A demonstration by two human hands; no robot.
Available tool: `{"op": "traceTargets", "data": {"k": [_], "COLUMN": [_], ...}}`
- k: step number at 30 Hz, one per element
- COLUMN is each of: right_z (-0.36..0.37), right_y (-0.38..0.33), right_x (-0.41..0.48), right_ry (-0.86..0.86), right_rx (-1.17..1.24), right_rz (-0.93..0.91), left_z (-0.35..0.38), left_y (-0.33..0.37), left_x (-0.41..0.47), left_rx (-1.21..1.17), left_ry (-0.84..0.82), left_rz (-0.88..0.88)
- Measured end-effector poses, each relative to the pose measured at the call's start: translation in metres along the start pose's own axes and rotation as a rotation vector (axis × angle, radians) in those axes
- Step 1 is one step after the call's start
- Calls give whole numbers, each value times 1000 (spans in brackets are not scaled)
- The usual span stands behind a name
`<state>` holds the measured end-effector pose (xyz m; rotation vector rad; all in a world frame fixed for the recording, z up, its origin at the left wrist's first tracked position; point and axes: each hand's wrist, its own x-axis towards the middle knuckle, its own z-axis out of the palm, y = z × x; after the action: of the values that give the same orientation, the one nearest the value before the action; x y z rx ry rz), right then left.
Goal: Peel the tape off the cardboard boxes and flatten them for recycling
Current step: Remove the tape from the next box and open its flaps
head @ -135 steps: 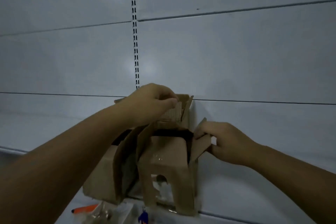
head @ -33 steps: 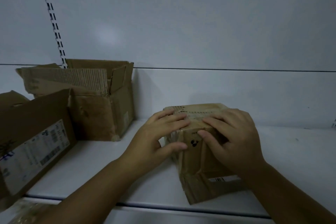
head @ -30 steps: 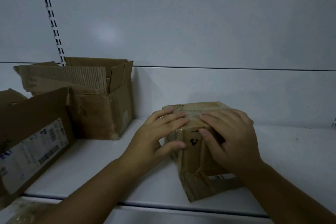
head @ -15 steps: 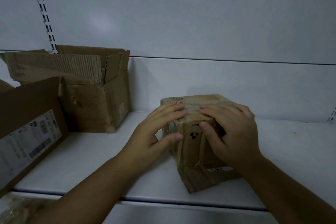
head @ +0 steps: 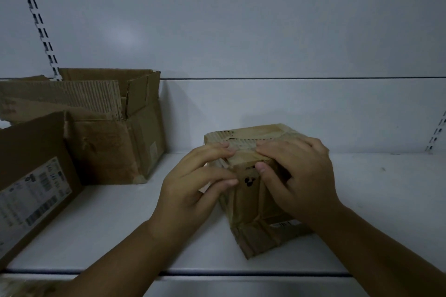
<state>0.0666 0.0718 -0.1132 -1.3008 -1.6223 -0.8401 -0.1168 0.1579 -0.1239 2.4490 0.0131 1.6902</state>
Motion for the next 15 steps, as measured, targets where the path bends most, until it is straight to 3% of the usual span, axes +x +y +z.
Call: {"op": "traceTargets", "data": {"k": [6,15], "right_z": [1,4], "right_y": [1,1], "right_x": [-2,2], "right_ry": [5,28], "right_rx": [17,28], "right_rz": [23,-10], "left_z": [-4,-4], "left_y": [8,7], "left_x": [7,11], "left_rx": [-555,-602], "left_ry": [145,208], "left_rz": [-502,-690]}}
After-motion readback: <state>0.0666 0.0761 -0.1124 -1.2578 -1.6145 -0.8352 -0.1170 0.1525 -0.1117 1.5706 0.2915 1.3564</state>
